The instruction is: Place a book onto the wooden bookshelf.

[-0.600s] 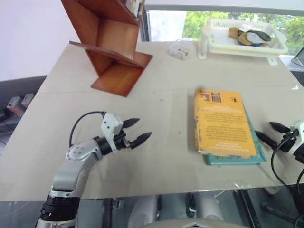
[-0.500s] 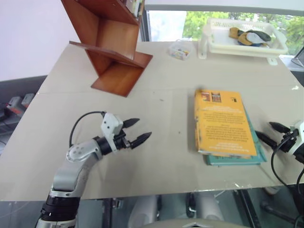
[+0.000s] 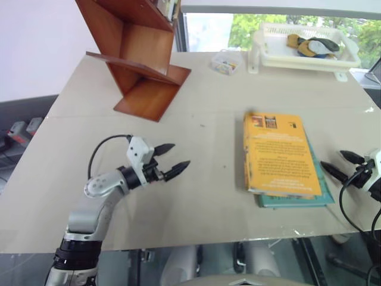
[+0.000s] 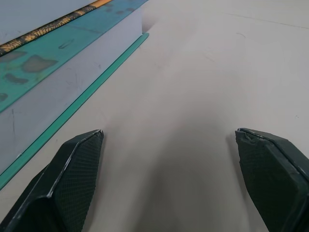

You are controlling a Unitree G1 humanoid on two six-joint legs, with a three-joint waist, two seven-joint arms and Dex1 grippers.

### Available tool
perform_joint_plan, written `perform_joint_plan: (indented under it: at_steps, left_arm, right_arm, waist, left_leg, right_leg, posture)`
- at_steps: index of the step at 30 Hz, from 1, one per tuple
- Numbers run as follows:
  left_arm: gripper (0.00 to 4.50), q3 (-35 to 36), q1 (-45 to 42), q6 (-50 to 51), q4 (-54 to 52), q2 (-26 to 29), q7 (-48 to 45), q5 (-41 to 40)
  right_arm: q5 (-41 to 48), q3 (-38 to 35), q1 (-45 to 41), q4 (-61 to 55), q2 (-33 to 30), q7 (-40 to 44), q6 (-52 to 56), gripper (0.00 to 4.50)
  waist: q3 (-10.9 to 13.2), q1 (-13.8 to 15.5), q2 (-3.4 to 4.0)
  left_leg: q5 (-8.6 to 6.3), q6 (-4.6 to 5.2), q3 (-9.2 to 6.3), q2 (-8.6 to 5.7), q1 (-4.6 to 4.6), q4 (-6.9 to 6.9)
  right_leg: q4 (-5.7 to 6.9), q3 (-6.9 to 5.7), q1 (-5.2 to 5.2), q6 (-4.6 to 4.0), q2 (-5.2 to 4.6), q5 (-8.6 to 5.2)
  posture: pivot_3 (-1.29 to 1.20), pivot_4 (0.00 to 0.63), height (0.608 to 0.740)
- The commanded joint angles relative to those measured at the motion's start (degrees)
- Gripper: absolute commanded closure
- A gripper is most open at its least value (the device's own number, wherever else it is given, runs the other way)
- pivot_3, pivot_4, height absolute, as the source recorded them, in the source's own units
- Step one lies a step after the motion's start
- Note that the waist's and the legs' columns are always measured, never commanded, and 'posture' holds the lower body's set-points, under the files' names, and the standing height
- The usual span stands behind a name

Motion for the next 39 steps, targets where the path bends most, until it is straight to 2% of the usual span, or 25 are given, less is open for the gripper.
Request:
perform_joint_plan:
  at_steps: [1,14,22,25,28,32,35,39]
  left_arm:
    - [0.26,1.48,0.33,-0.73,-2.37,0.41,0.30,-0.49]
    - [0.26,2.75,0.53,0.88,-3.90,1.92,-1.14,-2.68]
    - [0.26,5.99,2.31,4.13,-8.07,10.02,-13.14,-11.22]
    - [0.26,10.02,1.22,1.54,-7.70,13.09,-21.08,-15.35]
    - [0.26,12.33,0.90,4.95,-8.21,17.60,-27.11,-20.02]
    - [0.26,13.97,-0.36,6.20,-7.46,22.44,-31.87,-21.79]
    - [0.26,13.35,-1.79,5.54,-6.27,23.59,-32.82,-20.09]
    - [0.26,11.71,-2.66,5.29,-6.36,22.14,-31.98,-19.06]
  right_arm:
    - [0.24,-0.68,-1.08,-0.05,-0.97,-0.14,-1.23,0.00]
    - [-1.47,-0.69,-1.51,-1.04,-0.86,-4.25,-3.97,0.00]
    - [1.16,-2.22,2.76,-7.91,-1.01,-3.83,-2.32,0.00]
    - [3.75,-3.92,4.33,-11.22,-1.31,-3.72,0.31,0.00]
    - [4.69,-4.30,4.56,-14.38,-0.57,-4.71,1.23,0.00]
    - [5.01,-2.97,4.77,-19.01,1.27,-5.93,2.69,0.00]
    - [4.26,-0.94,4.62,-21.72,3.52,-6.99,3.29,0.00]
    - [0.84,1.38,3.31,-21.45,5.12,-10.47,2.93,0.00]
  waist:
    - [0.00,0.00,0.00]
    - [0.00,-0.01,0.00]
    - [0.00,-0.01,0.00]
    - [0.01,0.01,0.01]
    - [0.01,-0.07,0.02]
    - [0.02,-0.15,0.03]
    - [0.04,-0.10,0.01]
    - [0.04,-0.12,0.04]
  left_leg:
    - [0.00,0.00,0.00,0.00,0.00,0.00]
    - [0.00,0.00,0.00,0.00,0.00,0.00]
    - [0.00,0.00,-0.03,0.01,-0.03,0.00]
    - [0.00,-0.01,-0.03,0.01,-0.08,0.00]
    - [0.00,0.00,0.02,0.01,-0.07,0.00]
    - [0.00,0.00,0.09,0.07,-0.02,0.00]
    - [0.00,0.00,0.06,0.09,-0.05,-0.01]
    - [0.00,0.00,0.07,0.09,-0.05,-0.01]
  right_leg:
    - [0.00,0.00,0.00,0.00,0.00,0.00]
    - [0.01,0.01,0.00,0.00,0.01,0.00]
    - [0.00,0.03,-0.01,-0.01,0.01,-0.01]
    - [0.00,0.01,-0.10,-0.01,0.01,-0.01]
    - [0.01,-0.03,-0.12,-0.02,0.01,-0.04]
    - [0.04,0.01,-0.13,0.01,0.10,-0.23]
    - [0.03,-0.01,-0.14,0.09,0.14,-0.15]
    - [0.03,0.02,-0.16,0.13,0.15,-0.10]
  posture:
    - [0.00,0.150,0.707]
    - [0.00,0.150,0.707]
    - [0.00,0.150,0.707]
    - [0.00,0.150,0.707]
    - [0.00,0.150,0.707]
    - [0.00,0.150,0.707]
    - [0.00,0.150,0.707]
    - [0.00,0.150,0.707]
